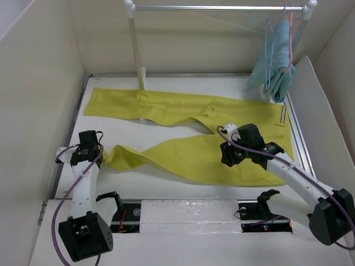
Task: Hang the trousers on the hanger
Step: Flatten out the trousers at the center of the board.
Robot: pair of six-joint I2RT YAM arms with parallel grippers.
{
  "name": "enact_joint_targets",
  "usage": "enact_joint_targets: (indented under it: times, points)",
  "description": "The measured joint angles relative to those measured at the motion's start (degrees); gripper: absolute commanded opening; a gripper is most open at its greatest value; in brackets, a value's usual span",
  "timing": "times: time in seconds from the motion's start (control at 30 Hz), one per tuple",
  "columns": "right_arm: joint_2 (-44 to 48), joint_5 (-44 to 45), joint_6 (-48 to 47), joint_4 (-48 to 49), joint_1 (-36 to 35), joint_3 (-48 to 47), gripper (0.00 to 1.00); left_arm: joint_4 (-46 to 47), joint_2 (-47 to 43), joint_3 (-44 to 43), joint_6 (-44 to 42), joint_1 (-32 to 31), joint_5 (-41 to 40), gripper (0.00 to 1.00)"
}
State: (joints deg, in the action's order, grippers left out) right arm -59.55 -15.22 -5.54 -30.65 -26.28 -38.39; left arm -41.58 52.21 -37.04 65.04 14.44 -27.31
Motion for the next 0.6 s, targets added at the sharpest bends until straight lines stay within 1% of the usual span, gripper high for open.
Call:
enact_joint_targets:
  times: [0.1,0.13,0.17,0.2,0.23,0.27,0.37,0.43,0.47,0.5,0.53,0.6]
  points:
    - [0.8,-0.3,-0.1,-0.5,0.3,0.0,0.53,0.4,-1.7,-0.8,2.6,0.0,-1.6,0.0]
    - [1.1,-0.5,-0.1,-0.4,0.5,0.0,0.5,0.6,-1.9,-1.6,3.0,0.0,-2.4,0.0]
    - [1.3,-0.9,-0.1,-0.3,0.8,0.0,0.5,0.5,-2.0,-1.9,3.0,0.0,-2.7,0.0]
    - [1.3,-1.6,-0.2,-0.1,1.2,0.0,0.24,-0.5,-2.0,-3.2,2.6,0.0,-3.4,0.0]
    - [0.9,-2.4,-0.6,0.4,1.5,0.0,0.09,-1.0,-2.0,-4.6,1.9,0.0,-4.2,0.0]
    - [0.0,-3.5,-0.7,1.0,1.6,-0.2,0.0,-1.6,-2.1,-6.7,1.2,0.0,-5.3,0.0]
    - [-5.8,-5.8,-0.7,3.1,0.7,-2.4,0.0,-2.9,-2.4,-13.9,-1.2,-1.1,-8.9,0.0]
    - [-11.9,-6.8,-0.7,4.6,-1.6,-6.3,0.0,-2.9,-3.1,-17.8,-2.2,-1.9,-10.7,0.0]
    - [-15.1,-7.2,-0.8,5.8,-3.2,-8.6,0.07,-2.9,-4.0,-18.7,-2.5,-2.2,-11.1,0.0]
    - [-18.2,-7.6,-0.8,6.8,-4.9,-11.3,0.29,-3.1,-4.9,-18.9,-2.7,-2.3,-11.5,0.0]
    - [-21.3,-8.0,-0.8,7.8,-6.6,-14.2,0.38,-4.0,-5.9,-18.8,-2.8,-2.3,-11.8,0.0]
    - [-27.3,-9.0,-1.6,10.9,-10.1,-20.2,0.48,-6.1,-8.0,-17.9,-2.7,-2.3,-12.3,0.0]
